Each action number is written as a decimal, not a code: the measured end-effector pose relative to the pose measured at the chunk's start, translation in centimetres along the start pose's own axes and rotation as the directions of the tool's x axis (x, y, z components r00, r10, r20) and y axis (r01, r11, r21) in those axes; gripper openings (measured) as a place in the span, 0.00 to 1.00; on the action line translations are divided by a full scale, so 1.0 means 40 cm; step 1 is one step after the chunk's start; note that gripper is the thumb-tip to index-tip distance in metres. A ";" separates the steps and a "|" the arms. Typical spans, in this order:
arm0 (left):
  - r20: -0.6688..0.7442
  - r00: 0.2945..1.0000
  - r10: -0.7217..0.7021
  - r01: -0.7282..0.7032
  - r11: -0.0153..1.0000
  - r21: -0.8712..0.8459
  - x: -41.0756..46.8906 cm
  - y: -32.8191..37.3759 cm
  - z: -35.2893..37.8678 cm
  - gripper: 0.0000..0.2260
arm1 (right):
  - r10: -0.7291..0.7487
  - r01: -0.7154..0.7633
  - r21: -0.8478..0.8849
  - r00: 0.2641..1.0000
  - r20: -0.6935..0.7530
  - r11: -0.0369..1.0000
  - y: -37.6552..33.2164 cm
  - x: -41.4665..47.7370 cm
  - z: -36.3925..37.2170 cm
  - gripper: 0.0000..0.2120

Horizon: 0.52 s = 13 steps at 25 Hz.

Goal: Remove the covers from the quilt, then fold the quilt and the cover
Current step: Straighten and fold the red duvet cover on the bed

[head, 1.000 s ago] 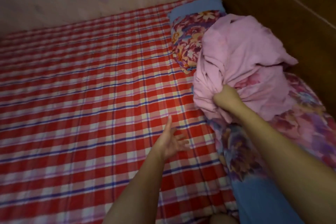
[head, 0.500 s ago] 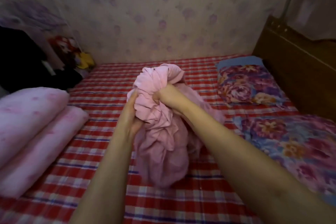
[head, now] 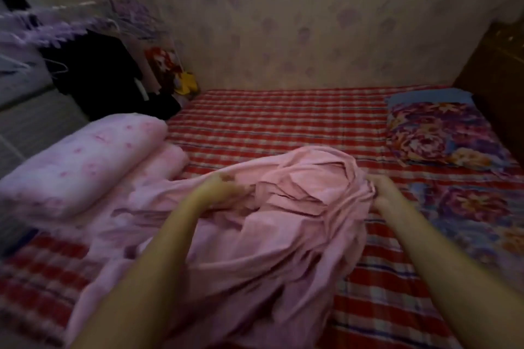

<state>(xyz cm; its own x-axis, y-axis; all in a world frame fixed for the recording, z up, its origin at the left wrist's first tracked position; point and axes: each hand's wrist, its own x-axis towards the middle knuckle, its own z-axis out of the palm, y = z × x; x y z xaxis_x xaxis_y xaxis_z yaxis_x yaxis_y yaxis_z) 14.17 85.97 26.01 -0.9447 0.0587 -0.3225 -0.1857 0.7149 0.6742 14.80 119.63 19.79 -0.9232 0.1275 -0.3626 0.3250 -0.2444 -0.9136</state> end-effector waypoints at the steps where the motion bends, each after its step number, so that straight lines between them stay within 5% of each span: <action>1: -0.039 0.995 -0.087 0.090 0.992 0.091 0.002 -0.077 0.050 0.24 | 0.076 -0.075 0.009 0.995 -0.057 0.997 0.094 0.006 -0.074 0.06; 3: 0.015 0.962 -0.272 0.269 0.958 0.103 -0.020 -0.212 0.171 0.37 | 0.275 -0.267 0.068 0.947 -0.166 0.961 0.266 0.036 -0.186 0.13; 5: 0.216 0.924 -0.317 0.302 0.948 0.097 -0.060 -0.325 0.309 0.48 | 0.365 -0.387 -0.052 0.900 -0.238 0.921 0.368 0.026 -0.224 0.06; 6: 0.304 0.895 -0.326 0.303 0.945 0.124 -0.080 -0.379 0.384 0.57 | 0.373 -0.425 -0.157 0.886 -0.276 0.891 0.394 0.016 -0.203 0.04; 8: 0.364 0.822 -0.438 0.319 0.884 0.343 -0.117 -0.462 0.513 0.73 | 0.280 -0.329 -0.384 0.943 -0.178 0.863 0.450 -0.004 -0.159 0.17; 10: 0.285 0.800 -0.528 0.342 0.792 0.506 -0.146 -0.510 0.596 0.65 | 0.194 -0.175 -0.599 0.980 -0.032 0.782 0.496 -0.029 -0.097 0.31; 13: 0.037 0.888 -0.459 0.414 0.831 0.371 -0.169 -0.534 0.637 0.32 | 0.223 -0.024 -0.842 0.968 0.115 0.540 0.580 -0.047 -0.022 0.47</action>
<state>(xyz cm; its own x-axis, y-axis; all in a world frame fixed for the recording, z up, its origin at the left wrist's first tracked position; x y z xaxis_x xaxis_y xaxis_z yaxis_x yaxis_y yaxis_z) 31.42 88.08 -3.13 -0.7431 -0.2502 -0.6206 -0.4458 0.8768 0.1802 24.25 114.56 -0.88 -0.8449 -0.0419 -0.5333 0.3701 0.6740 -0.6393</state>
